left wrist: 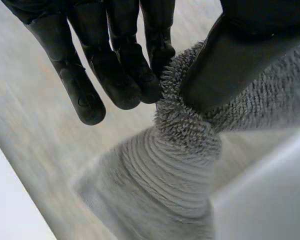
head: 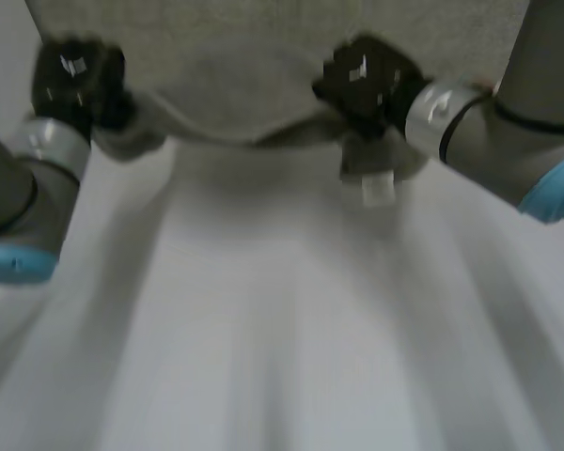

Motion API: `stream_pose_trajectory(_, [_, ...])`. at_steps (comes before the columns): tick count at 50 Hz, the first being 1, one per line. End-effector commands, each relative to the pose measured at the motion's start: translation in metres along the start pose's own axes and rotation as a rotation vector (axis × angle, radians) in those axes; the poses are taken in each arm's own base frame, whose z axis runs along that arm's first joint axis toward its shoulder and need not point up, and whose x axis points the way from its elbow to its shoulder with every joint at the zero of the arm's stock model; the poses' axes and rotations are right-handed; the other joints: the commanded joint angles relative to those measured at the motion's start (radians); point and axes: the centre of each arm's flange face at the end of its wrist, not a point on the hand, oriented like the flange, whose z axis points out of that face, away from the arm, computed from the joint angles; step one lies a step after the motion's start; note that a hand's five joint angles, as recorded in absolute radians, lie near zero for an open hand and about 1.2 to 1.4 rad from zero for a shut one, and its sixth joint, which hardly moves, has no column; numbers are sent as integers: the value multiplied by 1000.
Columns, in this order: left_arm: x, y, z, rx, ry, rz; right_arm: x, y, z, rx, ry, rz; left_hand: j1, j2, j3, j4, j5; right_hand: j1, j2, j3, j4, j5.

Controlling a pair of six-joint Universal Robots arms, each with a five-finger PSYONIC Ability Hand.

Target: Fold the towel.

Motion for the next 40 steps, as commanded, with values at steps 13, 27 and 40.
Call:
stream_pose_trajectory(13, [19, 101, -92, -403, 102, 63, -111, 96, -25, -316, -347, 78, 32, 8, 9, 5, 20, 110, 94, 551, 61, 72])
stream_pose_trajectory(27, [14, 72, -109, -337, 97, 115, -97, 66, -56, -346, -290, 291, 32, 8, 9, 5, 20, -637, -653, -195, -686, -675])
stream_pose_trajectory(40, [21, 77, -123, -357, 145, 106, -56, 61, -63, -354, -167, 421, 32, 8, 9, 5, 20, -858, -874, -416, -907, -896])
